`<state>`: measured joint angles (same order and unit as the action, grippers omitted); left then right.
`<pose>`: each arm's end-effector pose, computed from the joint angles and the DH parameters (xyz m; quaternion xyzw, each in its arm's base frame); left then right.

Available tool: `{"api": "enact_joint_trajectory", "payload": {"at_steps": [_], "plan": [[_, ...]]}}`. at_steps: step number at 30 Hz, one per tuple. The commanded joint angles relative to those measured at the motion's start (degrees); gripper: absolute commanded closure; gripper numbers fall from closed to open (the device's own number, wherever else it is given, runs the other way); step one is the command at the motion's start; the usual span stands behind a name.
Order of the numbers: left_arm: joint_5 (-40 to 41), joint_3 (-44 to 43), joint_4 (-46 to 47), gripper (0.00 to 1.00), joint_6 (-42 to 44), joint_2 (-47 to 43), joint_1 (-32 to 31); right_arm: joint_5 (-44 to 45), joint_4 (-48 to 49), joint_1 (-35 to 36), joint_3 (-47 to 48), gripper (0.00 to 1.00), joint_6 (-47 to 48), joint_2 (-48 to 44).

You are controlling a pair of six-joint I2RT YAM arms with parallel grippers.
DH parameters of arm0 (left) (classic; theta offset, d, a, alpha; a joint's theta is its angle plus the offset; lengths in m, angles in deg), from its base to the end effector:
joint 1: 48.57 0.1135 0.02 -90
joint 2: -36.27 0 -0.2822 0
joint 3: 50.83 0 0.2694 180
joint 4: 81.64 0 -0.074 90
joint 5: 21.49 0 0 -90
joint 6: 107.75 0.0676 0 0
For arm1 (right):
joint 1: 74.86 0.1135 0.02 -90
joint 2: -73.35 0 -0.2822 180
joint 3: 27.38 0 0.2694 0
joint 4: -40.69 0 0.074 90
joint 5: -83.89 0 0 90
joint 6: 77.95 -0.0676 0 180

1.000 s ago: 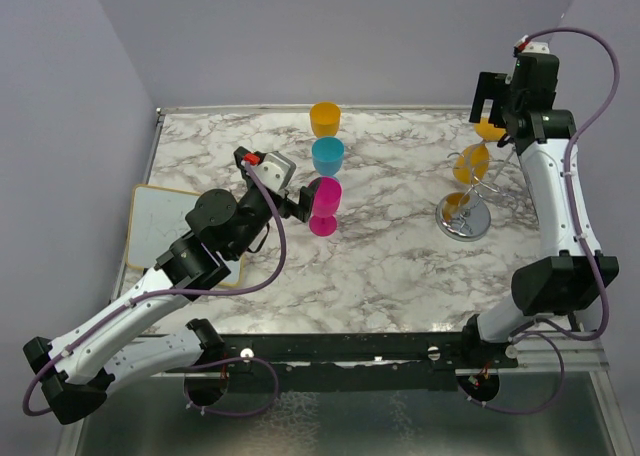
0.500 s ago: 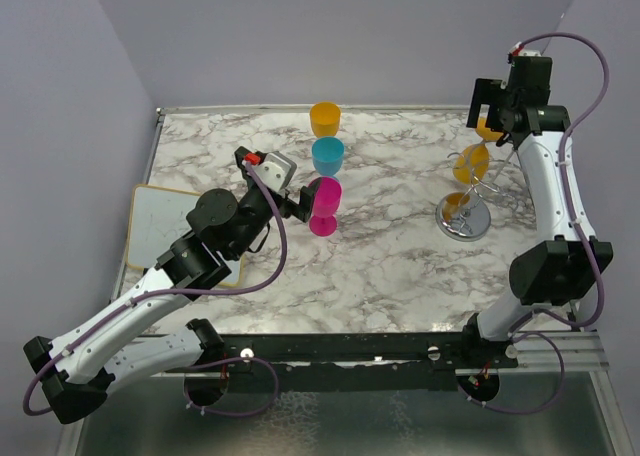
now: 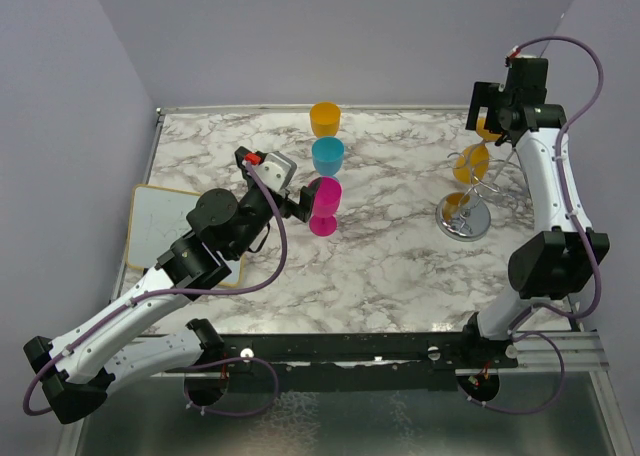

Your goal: Take the wine glass off the wine glass rack

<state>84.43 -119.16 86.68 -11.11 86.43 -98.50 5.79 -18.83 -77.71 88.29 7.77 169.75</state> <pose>0.1644 -0.1666 0.4299 0.2216 0.6297 -0.1868 0.7207 0.4115 -0.0344 0.3923 0.0996 0.8979 -0.0888 0.4195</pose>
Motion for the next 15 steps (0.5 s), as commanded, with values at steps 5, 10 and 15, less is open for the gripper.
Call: {"api": "enact_joint_trajectory", "payload": {"at_steps": [5, 10, 15], "plan": [[-0.48, 0.35, 1.27, 0.0, 0.08, -0.29, 0.12, -2.86, -0.88, -0.58, 0.92, 0.01, -0.49, 1.53], [-0.37, 0.35, 1.35, 0.0, 0.23, -0.31, 0.16, -2.31, -0.64, -0.67, 0.63, 0.0, -0.39, 1.77], [-0.63, 0.35, 1.36, 0.0, 0.22, -0.2, 0.18, -2.95, -0.51, -0.66, 0.11, 0.01, -0.47, 2.01]]}}
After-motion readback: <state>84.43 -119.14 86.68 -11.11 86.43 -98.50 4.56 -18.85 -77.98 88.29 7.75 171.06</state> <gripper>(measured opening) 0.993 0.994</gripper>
